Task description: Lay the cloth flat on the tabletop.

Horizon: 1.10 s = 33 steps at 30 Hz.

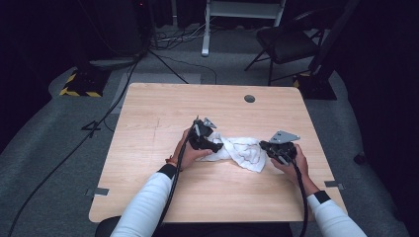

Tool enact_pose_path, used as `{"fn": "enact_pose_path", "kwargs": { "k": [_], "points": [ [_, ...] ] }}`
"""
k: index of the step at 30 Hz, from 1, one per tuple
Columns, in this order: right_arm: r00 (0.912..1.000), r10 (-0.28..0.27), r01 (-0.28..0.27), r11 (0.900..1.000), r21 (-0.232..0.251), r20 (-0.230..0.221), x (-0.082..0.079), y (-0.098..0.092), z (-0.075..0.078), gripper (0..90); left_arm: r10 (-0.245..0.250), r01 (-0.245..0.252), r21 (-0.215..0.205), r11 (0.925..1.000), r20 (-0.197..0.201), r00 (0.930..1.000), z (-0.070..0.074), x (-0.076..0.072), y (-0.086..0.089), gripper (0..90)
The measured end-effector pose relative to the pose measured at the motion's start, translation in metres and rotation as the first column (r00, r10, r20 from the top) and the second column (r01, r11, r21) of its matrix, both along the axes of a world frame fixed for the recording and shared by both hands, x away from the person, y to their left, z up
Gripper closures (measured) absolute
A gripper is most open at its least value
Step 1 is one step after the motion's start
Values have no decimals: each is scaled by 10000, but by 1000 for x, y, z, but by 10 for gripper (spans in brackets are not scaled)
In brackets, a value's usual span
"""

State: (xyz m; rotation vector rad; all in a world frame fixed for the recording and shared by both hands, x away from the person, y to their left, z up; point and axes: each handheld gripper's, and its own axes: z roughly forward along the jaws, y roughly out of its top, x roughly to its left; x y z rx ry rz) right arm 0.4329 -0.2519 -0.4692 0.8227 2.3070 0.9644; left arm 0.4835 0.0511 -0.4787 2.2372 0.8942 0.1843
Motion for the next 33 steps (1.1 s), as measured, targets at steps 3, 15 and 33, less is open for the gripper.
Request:
{"fn": "enact_pose_path", "kwargs": {
  "k": [3,15,33],
  "points": [
    [10000,8,-8,10000,-16,-40,0,0,-1,846,-18,13,-135,9999,-355,9994,-4,4,3,268],
    [10000,52,-52,9999,-155,9,0,0,0,864,-1680,1713,-272,9848,951,9812,21,-21,11,790],
    [9991,-29,39,9997,228,-429,-5,-16,1,875,-5018,4872,1200,8650,2068,8399,28,-131,-15,787]
  ]
}}
